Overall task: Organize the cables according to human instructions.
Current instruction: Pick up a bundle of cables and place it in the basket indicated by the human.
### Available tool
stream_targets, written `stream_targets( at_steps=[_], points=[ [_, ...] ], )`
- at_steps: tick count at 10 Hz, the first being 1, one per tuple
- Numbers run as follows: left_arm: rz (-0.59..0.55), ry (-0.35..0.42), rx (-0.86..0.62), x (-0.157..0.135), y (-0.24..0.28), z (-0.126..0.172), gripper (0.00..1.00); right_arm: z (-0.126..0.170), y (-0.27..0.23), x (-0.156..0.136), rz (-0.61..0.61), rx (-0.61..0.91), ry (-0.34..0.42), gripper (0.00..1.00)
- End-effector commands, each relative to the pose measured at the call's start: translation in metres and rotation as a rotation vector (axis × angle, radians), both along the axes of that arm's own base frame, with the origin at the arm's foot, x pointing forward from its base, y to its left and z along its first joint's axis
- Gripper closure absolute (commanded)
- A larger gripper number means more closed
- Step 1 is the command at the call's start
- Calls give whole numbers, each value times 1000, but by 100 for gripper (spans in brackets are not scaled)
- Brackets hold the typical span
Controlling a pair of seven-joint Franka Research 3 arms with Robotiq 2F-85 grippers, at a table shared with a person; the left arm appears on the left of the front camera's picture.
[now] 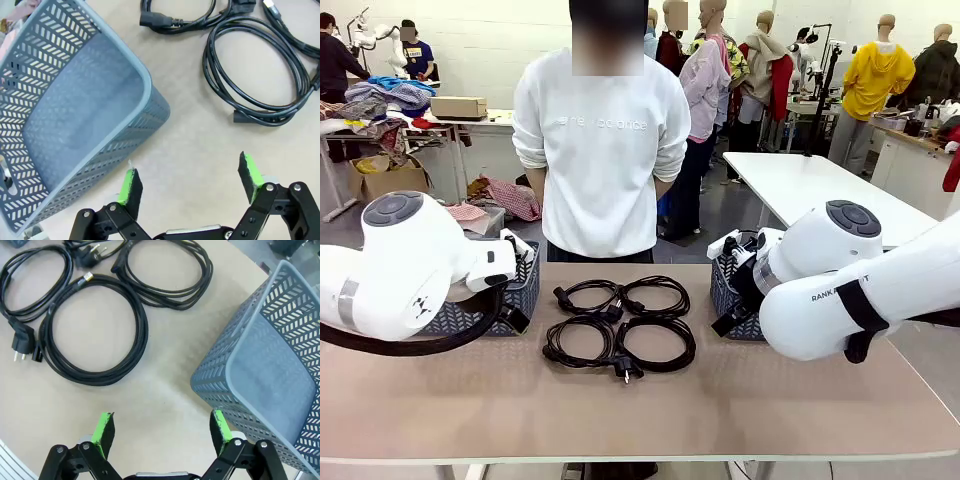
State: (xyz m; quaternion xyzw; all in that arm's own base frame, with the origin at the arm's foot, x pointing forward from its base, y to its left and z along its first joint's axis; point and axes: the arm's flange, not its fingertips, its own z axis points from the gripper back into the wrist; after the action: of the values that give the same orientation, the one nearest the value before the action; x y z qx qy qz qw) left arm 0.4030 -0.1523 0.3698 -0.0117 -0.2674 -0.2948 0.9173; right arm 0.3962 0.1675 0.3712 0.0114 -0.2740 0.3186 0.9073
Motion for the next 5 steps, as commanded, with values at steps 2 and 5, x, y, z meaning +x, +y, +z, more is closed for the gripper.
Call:
stream_targets(
  at_steps=[2, 5],
  points=[
    [0, 0, 0, 0, 0, 0, 0, 0, 0, 0, 0, 0, 0, 0],
    [0, 0, 0, 0, 0, 0, 0, 0, 0, 0, 0, 0, 0, 0]
  ],
)
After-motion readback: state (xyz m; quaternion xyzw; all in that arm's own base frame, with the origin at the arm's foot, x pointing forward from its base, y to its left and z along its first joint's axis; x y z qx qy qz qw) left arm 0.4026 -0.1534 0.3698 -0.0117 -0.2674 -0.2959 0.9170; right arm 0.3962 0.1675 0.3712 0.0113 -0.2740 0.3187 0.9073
